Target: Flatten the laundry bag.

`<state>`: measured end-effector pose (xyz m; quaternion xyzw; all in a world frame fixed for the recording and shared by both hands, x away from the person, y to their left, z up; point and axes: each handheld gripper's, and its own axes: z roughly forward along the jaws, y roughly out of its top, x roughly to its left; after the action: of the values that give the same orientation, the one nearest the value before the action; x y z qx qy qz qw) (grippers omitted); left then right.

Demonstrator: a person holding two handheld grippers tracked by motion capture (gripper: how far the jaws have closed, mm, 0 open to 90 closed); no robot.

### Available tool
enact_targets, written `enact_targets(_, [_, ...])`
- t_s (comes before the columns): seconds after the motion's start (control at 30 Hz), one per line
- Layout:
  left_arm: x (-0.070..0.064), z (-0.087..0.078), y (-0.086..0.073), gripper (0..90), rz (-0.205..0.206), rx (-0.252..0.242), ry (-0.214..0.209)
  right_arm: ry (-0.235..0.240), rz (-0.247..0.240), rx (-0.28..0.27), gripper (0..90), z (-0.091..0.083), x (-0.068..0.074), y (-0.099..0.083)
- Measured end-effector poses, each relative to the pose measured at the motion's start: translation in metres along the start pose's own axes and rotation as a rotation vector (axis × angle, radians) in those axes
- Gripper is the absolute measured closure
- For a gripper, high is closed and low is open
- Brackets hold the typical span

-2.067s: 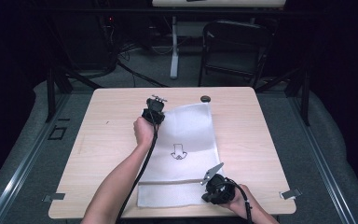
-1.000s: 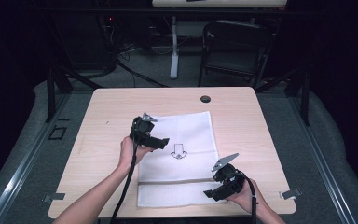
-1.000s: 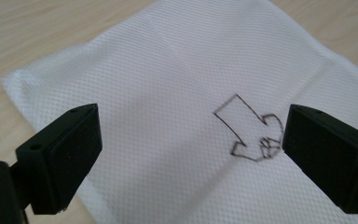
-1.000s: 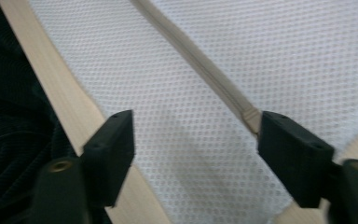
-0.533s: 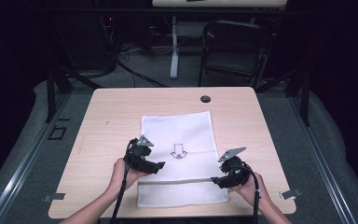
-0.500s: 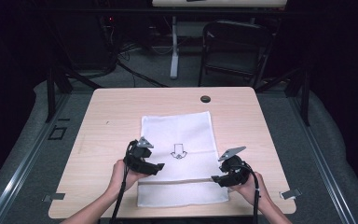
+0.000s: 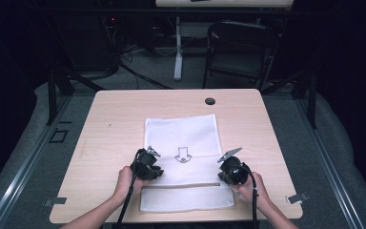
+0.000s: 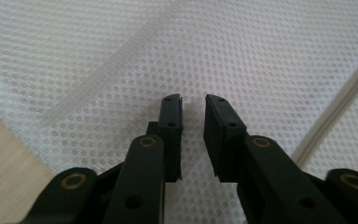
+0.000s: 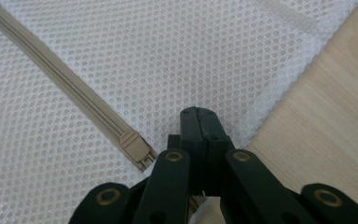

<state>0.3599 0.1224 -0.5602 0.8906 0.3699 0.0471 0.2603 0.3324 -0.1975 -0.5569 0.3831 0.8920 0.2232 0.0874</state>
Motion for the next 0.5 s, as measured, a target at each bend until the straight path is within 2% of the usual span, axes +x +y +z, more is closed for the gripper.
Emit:
enact_targets(0.13, [0.006, 0.002, 0.002, 85.0, -0.007, -0.014, 0.007, 0.01, 0.032, -0.005, 90.0, -0.001, 0.003, -0.004])
enact_targets(0.2, [0.008, 0.002, 0.003, 85.4, -0.011, -0.013, -0.001, 0.009, 0.018, -0.001, 90.0, -0.002, 0.004, -0.004])
enact_targets(0.3, [0.008, 0.003, 0.004, 85.1, -0.012, -0.013, -0.004, 0.009, 0.022, -0.014, 90.0, -0.002, 0.004, -0.005])
enact_targets(0.33, [0.008, 0.002, 0.004, 83.5, -0.009, -0.01, -0.01, 0.013, 0.04, -0.026, 90.0, -0.001, 0.004, -0.006])
enact_targets(0.43, [0.006, 0.0, 0.006, 62.5, -0.01, -0.02, 0.008, 0.021, 0.018, -0.051, 87.7, -0.005, 0.002, -0.004])
enact_targets(0.47, [0.006, -0.002, 0.006, 51.9, -0.02, -0.033, 0.001, 0.029, 0.013, -0.077, 86.3, -0.009, 0.002, -0.003])
enact_targets(0.5, [0.005, -0.004, 0.006, 45.5, -0.015, -0.045, -0.005, 0.038, 0.018, -0.088, 86.0, -0.012, 0.002, -0.003])
